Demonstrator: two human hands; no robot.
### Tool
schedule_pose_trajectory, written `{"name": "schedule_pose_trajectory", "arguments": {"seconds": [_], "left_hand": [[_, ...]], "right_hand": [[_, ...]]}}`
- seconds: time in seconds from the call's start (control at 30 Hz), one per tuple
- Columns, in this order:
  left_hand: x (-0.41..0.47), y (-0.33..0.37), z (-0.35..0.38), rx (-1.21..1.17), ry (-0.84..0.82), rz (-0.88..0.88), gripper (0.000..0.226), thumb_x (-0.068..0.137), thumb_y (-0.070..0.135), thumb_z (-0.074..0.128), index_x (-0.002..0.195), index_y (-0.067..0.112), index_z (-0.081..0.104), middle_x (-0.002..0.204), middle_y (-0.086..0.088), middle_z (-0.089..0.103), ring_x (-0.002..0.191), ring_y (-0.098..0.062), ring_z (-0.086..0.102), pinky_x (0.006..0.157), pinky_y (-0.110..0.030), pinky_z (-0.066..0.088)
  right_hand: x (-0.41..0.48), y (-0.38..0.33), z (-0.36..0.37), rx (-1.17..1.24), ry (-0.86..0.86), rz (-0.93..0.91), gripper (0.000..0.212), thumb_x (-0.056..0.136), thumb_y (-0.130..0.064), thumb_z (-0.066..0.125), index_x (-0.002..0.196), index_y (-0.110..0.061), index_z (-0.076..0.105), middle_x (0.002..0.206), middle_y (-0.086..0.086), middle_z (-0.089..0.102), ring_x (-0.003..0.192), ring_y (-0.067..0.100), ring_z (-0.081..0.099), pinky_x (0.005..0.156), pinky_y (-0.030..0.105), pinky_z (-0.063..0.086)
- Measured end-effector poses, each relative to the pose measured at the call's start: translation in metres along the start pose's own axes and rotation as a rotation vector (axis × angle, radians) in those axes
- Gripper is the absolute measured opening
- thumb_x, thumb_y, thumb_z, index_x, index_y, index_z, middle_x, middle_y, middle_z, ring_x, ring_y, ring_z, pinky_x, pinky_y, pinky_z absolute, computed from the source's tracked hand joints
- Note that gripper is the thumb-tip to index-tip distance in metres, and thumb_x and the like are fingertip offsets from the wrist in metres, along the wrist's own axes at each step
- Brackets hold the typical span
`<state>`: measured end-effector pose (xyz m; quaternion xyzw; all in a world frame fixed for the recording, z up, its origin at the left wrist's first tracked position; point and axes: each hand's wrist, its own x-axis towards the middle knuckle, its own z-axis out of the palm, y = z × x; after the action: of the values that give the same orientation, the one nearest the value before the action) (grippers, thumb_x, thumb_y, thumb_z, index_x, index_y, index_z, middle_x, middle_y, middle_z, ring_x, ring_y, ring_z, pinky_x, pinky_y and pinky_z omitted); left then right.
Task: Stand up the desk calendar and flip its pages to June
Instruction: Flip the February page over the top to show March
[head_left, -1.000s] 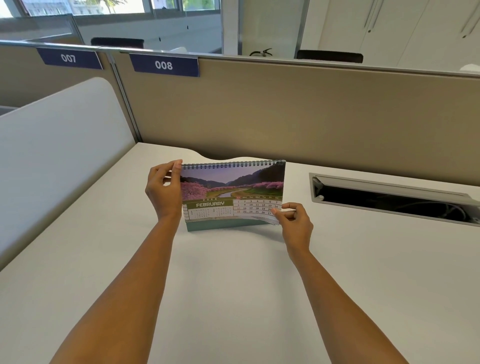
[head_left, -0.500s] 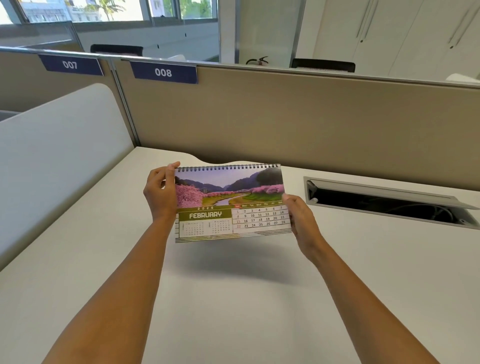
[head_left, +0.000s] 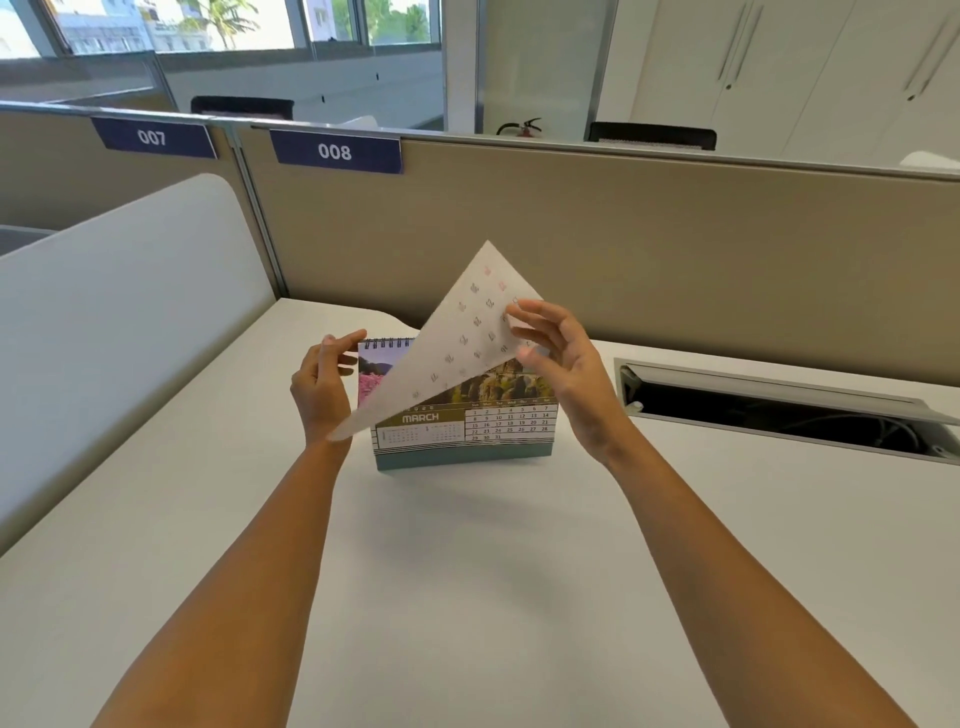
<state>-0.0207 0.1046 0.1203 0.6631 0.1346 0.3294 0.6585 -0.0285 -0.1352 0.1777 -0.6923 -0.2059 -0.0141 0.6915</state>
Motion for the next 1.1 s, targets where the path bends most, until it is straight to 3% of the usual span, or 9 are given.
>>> {"name": "schedule_pose_trajectory", "arguments": {"seconds": [0.1,0.17,0.27,0.4,0.57,0.7,0.87,1.1], "left_hand": [[0.001,0.002,-0.001,-0.058,0.008,-0.034,0.024,0.096,0.025,0.042,0.087,0.023,0.064,0.089,0.000,0.063,0.084,-0.014,0.059,0.066,-0.016,0.050],[0.004,0.001,-0.002,-0.022,0.017,-0.022,0.029,0.096,0.023,0.038,0.087,0.015,0.064,0.092,-0.006,0.064,0.085,-0.017,0.056,0.075,-0.025,0.049],[0.005,-0.001,-0.003,0.019,0.010,0.003,0.039,0.096,0.026,0.035,0.093,0.003,0.067,0.096,-0.007,0.065,0.086,-0.020,0.054,0.083,-0.033,0.046],[0.005,-0.002,-0.002,0.067,0.014,0.032,0.035,0.096,0.028,0.039,0.097,0.006,0.066,0.101,-0.009,0.067,0.085,-0.016,0.056,0.081,-0.029,0.048],[0.008,-0.005,-0.002,0.117,0.014,0.083,0.028,0.094,0.030,0.048,0.109,0.015,0.066,0.111,-0.004,0.066,0.090,-0.014,0.060,0.077,-0.024,0.054],[0.009,-0.006,-0.002,0.134,-0.017,0.142,0.031,0.092,0.034,0.050,0.120,0.025,0.059,0.120,0.000,0.063,0.100,-0.014,0.058,0.079,-0.017,0.052],[0.009,-0.007,0.001,0.225,-0.050,0.227,0.029,0.089,0.033,0.055,0.105,0.012,0.067,0.105,-0.007,0.060,0.094,-0.012,0.055,0.065,-0.003,0.046],[0.010,-0.007,0.002,0.287,-0.048,0.274,0.027,0.089,0.027,0.057,0.097,0.003,0.065,0.107,-0.013,0.056,0.094,-0.014,0.052,0.063,0.003,0.041]], "right_hand": [[0.004,0.003,0.008,-0.292,-0.022,-0.148,0.057,0.082,-0.007,0.065,0.127,-0.035,0.043,0.143,-0.013,0.035,0.133,0.012,0.034,0.107,0.040,0.039],[0.013,0.007,0.012,-0.566,-0.021,-0.248,0.063,0.080,-0.004,0.065,0.130,-0.034,0.042,0.150,-0.009,0.025,0.140,0.015,0.020,0.112,0.045,0.026],[0.025,0.011,0.013,-0.849,0.032,-0.308,0.057,0.083,-0.008,0.063,0.131,-0.031,0.044,0.154,-0.001,0.023,0.143,0.024,0.014,0.113,0.052,0.020],[0.039,0.023,0.004,-1.104,0.021,-0.277,0.043,0.089,-0.020,0.055,0.130,-0.029,0.045,0.152,0.001,0.030,0.141,0.025,0.020,0.115,0.046,0.019],[0.049,0.039,-0.009,-1.181,-0.005,-0.234,0.031,0.095,-0.033,0.043,0.124,-0.026,0.051,0.134,-0.003,0.053,0.128,0.017,0.041,0.110,0.035,0.024],[0.051,0.050,-0.012,-1.201,-0.016,-0.180,0.034,0.096,-0.041,0.037,0.120,-0.023,0.052,0.125,-0.001,0.059,0.121,0.018,0.047,0.107,0.034,0.026],[0.055,0.053,-0.012,-1.220,-0.008,-0.198,0.035,0.095,-0.045,0.035,0.111,-0.020,0.053,0.114,0.001,0.062,0.111,0.021,0.051,0.100,0.035,0.031],[0.054,0.056,-0.010,-1.261,0.016,-0.205,0.038,0.095,-0.045,0.035,0.113,-0.017,0.052,0.116,0.004,0.059,0.110,0.022,0.049,0.097,0.034,0.034]]}}
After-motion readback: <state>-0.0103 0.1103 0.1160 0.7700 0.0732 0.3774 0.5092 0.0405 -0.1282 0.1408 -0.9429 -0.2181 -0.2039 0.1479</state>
